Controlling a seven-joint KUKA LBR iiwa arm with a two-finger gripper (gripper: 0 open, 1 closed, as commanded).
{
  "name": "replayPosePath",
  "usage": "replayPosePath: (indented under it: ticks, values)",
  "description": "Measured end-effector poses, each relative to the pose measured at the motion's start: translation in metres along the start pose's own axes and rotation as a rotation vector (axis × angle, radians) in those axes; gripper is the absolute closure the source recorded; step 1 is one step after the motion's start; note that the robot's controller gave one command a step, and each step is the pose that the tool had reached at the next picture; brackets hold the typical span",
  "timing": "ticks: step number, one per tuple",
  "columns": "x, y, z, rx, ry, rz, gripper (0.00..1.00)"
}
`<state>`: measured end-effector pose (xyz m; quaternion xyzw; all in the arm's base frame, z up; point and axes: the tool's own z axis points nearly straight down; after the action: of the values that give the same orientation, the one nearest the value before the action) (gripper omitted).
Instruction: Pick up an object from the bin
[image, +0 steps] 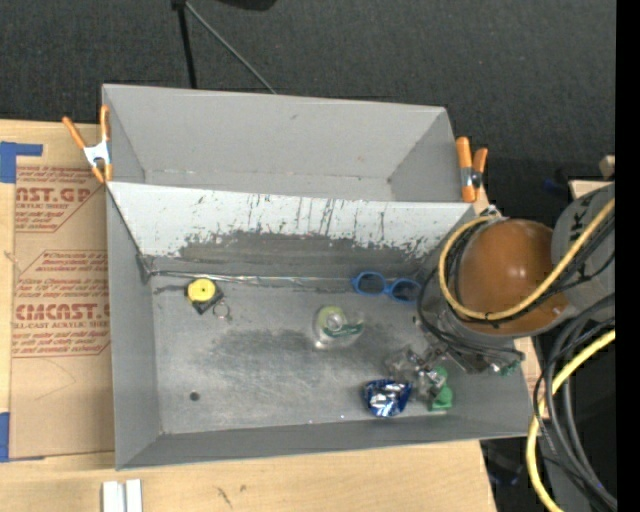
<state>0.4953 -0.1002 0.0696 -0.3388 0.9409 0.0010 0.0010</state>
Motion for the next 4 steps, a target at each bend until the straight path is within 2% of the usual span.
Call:
replayPosePath:
  ticks: [1,2,3,4]
  values:
    - [-0.002,0.002,0.0,-0.003,-0.002,0.001,0.0]
    - [-0.007,0.023,-0.003,0.012,-0.011,-0.064,0.0]
    - [-0.003,0.026,0.0,0.0,0.0,-0.061,1.0]
    - [-0.002,0.02,-0.179,0.008,-0.004,-0.112,1.0]
